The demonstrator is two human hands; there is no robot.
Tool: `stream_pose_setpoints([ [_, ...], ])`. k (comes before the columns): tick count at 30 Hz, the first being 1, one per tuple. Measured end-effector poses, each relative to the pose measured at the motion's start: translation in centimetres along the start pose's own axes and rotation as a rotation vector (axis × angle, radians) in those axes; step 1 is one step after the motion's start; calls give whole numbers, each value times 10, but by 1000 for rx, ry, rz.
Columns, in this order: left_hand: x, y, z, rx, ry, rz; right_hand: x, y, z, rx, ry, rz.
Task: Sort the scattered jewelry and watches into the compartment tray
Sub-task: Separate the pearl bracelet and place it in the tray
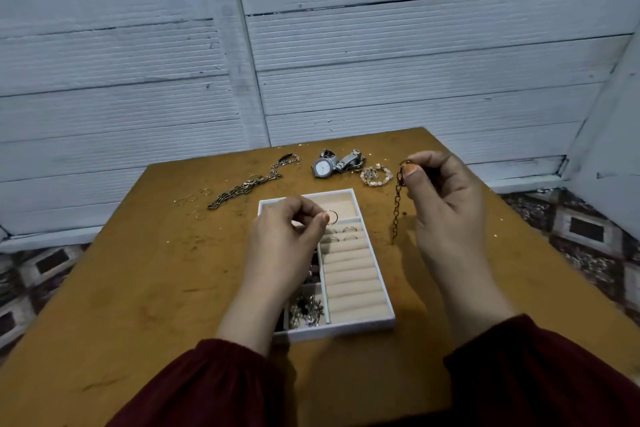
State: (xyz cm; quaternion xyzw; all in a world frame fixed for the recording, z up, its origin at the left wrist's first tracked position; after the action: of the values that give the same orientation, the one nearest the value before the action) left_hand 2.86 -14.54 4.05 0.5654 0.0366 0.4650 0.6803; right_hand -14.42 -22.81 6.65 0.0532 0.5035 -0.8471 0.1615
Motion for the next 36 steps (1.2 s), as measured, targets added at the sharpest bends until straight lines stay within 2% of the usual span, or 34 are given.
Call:
stream_pose_setpoints([
  [7,-3,-17,-14,-16,-39,201,0,4,-20,-45,27,37],
  [12,-3,-9,-16,-91,-33,356,-4,4,-24,-32,26,38],
  [18,-7,-2,-14,-101,-41,501,-7,8,-31,-38,33,27],
  [26,-11,3,-15,-136,-75,611,-8,11,-34,-42,45,59],
  [36,-11,9,-18,-248,-37,631,-5,12,-35,-35,25,67],
])
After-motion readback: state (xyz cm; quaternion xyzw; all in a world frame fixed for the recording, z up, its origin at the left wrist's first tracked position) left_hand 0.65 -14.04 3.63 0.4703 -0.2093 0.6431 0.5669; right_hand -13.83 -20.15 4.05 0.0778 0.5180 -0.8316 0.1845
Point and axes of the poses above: each hand's wrist, its own z-axis towards the middle knuckle, its own x-axis out of the back of the hand, y = z × x, the point moved 6 cm from there along z, towards the middle knuckle, and after that the axes turned 2 degrees about y, right-handed, at the moved point
